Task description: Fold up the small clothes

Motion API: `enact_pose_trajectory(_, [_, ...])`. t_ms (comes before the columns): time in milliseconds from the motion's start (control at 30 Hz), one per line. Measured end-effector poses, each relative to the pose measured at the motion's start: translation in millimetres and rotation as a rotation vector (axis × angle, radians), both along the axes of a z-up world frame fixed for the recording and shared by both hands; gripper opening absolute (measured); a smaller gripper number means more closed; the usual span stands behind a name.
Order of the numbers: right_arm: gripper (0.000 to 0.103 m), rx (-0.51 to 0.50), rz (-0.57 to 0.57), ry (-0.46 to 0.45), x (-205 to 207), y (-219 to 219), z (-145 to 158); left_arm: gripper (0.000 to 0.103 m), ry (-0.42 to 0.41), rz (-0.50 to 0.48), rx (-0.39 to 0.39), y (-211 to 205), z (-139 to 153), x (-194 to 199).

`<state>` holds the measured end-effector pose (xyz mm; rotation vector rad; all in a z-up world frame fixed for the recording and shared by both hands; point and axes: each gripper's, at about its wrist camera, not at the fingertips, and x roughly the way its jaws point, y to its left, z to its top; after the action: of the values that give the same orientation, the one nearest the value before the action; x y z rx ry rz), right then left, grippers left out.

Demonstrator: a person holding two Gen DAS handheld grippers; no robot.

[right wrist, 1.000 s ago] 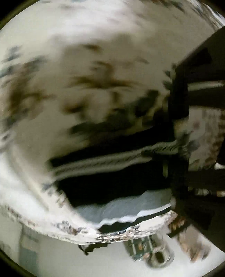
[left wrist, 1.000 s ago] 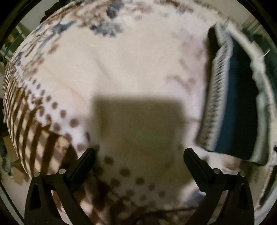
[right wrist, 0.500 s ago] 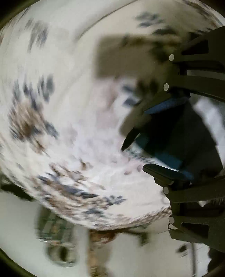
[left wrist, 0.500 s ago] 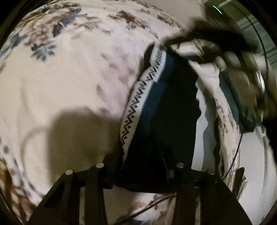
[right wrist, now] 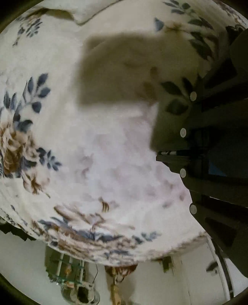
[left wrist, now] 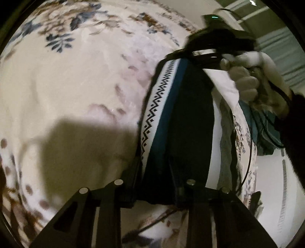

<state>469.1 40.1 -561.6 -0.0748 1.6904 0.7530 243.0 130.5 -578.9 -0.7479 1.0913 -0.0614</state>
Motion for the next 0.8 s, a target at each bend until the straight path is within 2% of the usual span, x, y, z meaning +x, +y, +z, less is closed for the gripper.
enact_pose_trajectory(33, [0.01, 0.017, -0.014, 0.01, 2.8, -10.1, 9.3, 0.026, 0.018, 0.013, -0.015, 5.5, 3.0, -0.8])
enact_pose_trajectory(67, [0.019, 0.033, -0.036, -0.002, 3.7, -19.1, 18.8, 0.026, 0.032, 0.024, -0.014, 11.0, 5.7, 0.8])
enact_pose_trajectory(100, [0.042, 0.049, -0.066, -0.022, 4.5, -33.2, 30.8, 0.027, 0.036, 0.032, -0.001, 15.0, 8.9, 1.1])
enact_pose_trajectory(133, [0.054, 0.069, -0.118, -0.045, 5.6, -58.4, 44.9, 0.029, 0.042, 0.044, 0.032, 19.8, 13.3, 1.6])
enact_pose_trajectory(167, [0.064, 0.083, -0.158, -0.057, 4.6, -77.4, 53.5, 0.044, 0.049, 0.052, 0.057, 23.5, 16.4, 2.7])
enact_pose_trajectory(200, [0.064, 0.092, -0.201, -0.065, 1.3, -101.9, 61.8, 0.074, 0.053, 0.057, 0.068, 28.4, 16.7, 6.5])
enact_pose_trajectory(233, [0.064, 0.098, -0.25, -0.064, -4.3, -129.8, 68.2, 0.087, 0.062, 0.066, 0.085, 32.9, 17.4, 10.4])
enact_pose_trajectory(267, [0.064, 0.104, -0.296, -0.058, -10.4, -153.4, 72.2, 0.092, 0.068, 0.075, 0.098, 36.7, 18.0, 14.8])
enact_pose_trajectory(400, [0.064, 0.06, -0.522, -0.053, -54.4, -272.9, 71.1, 0.091, 0.073, 0.052, 0.134, 40.7, 15.4, 45.6])
enact_pose_trajectory(467, [0.066, 0.037, -0.631, -0.022, -78.2, -319.3, 57.3, 0.091, 0.047, 0.023, 0.137, 38.5, 14.7, 69.2])
enact_pose_trajectory(533, [0.066, 0.051, -0.726, 0.052, -98.3, -356.2, 31.7, 0.091, 0.041, -0.003, 0.137, 34.3, 10.4, 99.9])
enact_pose_trajectory(667, [0.066, 0.145, -0.781, 0.081, -106.5, -373.4, -6.4, 0.091, 0.081, -0.081, 0.11, 23.9, -8.4, 161.7])
enact_pose_trajectory(767, [0.066, 0.225, -0.781, 0.074, -93.2, -366.0, -29.3, 0.091, 0.08, -0.083, 0.08, 23.0, -19.4, 193.0])
enact_pose_trajectory(800, [0.066, 0.251, -0.777, 0.075, -86.4, -362.2, -34.2, 0.083, 0.066, -0.076, 0.067, 24.9, -19.0, 197.4])
